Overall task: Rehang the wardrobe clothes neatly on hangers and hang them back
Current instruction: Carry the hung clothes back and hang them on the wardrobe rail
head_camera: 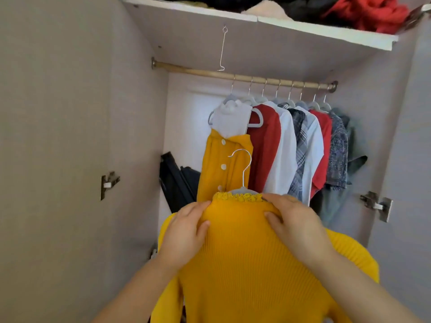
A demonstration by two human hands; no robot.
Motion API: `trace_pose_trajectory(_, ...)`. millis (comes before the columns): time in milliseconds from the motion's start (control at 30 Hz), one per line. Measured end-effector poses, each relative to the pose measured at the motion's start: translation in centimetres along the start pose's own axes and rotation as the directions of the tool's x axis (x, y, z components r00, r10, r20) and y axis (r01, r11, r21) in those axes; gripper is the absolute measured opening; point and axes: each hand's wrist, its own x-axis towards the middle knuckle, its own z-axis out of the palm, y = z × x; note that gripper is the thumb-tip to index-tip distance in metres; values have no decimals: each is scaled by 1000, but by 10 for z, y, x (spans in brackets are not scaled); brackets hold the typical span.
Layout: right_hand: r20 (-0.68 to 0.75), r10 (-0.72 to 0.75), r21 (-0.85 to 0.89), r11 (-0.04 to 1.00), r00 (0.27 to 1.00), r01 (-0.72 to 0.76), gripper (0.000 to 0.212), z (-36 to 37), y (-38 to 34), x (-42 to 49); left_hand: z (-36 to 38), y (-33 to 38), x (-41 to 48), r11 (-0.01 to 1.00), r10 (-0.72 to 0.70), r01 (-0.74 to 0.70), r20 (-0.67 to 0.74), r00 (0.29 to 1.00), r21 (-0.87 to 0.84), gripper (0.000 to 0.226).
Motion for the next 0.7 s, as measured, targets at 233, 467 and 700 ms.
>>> trace_pose_trajectory(233,-69,-98,27,995,993,100,40,36,18,117,4,-51,99,990,18,-9,-67,998,141,48)
trace_pose_trajectory(467,-155,-138,-79,989,978,127,41,65,19,251,2,-116,225,981,55,-24,-158,986,190,49)
trace_pose_trajectory(700,-277,-89,-125,991,957,56,43,76,22,373,-11,-157,340,968,149,-95,-224,963,233,50)
